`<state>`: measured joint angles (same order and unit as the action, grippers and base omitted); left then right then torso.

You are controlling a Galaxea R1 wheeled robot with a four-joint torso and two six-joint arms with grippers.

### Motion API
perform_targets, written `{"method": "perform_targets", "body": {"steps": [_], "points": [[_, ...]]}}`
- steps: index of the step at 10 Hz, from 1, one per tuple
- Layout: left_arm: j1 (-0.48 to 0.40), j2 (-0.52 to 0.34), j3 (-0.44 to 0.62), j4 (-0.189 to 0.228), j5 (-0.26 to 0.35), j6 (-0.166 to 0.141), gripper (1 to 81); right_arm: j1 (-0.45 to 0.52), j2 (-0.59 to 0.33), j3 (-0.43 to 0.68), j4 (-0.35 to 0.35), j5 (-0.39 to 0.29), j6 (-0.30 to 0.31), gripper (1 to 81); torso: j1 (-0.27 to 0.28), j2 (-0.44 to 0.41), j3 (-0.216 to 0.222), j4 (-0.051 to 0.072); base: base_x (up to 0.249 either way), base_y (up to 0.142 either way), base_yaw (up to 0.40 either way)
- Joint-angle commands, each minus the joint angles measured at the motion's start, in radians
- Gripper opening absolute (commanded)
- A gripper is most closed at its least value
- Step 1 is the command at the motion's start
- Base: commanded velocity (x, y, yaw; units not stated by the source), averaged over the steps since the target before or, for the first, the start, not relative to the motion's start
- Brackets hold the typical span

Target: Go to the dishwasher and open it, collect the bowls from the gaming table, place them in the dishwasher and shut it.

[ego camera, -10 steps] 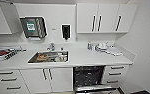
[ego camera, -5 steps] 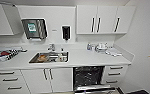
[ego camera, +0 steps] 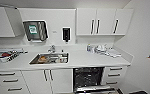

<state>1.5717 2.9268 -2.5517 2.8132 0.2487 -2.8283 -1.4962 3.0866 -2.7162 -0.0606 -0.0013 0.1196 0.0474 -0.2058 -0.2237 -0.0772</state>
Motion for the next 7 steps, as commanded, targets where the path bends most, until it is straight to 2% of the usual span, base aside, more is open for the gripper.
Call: {"method": "perform_targets", "body": {"steps": [1,7], "points": [[-0.031,0.006,0.005,0.067,0.066,-0.052,81.1,0.044,0.006,-0.008,-0.001,-0.06,-0.001,81.1,0.0,0.0,0.0,0.0,0.0,0.0,0.0],[-0.031,0.002,0.005,0.067,0.066,-0.052,81.1,0.044,0.006,-0.01,-0.001,-0.06,-0.003,81.1,0.0,0.0,0.0,0.0,0.0,0.0,0.0]]}}
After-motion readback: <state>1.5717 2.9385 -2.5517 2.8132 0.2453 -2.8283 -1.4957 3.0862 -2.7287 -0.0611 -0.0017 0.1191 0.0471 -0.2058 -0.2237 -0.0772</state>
